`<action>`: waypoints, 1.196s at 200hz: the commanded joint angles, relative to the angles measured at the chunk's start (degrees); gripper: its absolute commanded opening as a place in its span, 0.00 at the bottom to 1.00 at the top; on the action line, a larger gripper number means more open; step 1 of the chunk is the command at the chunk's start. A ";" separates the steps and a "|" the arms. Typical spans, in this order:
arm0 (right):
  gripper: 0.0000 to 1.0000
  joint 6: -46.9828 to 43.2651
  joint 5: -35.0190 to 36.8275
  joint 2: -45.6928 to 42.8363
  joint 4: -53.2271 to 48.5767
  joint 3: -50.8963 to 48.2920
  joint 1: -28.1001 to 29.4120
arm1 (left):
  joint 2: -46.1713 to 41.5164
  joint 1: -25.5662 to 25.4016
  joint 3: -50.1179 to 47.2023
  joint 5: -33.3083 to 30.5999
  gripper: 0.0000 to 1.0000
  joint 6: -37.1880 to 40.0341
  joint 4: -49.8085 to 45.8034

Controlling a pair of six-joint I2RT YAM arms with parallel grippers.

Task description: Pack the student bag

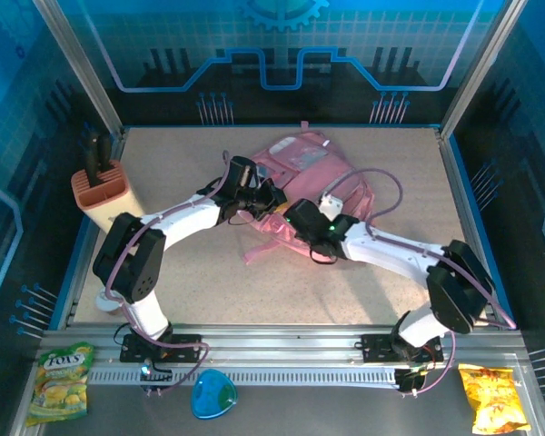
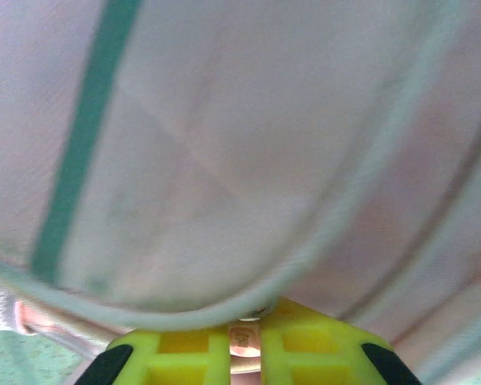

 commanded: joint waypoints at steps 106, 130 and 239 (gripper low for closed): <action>0.30 -37.05 -8.93 -1.37 8.01 -1.52 -5.72 | -0.40 1.76 3.90 1.13 0.00 6.26 -3.12; 0.22 -39.41 -8.46 -2.67 9.05 -2.48 -5.76 | -0.16 1.82 4.24 0.76 0.00 6.81 -3.86; 0.00 -52.70 -13.20 -6.41 14.71 -6.96 -11.34 | 0.70 5.49 5.67 0.87 0.00 9.95 -7.00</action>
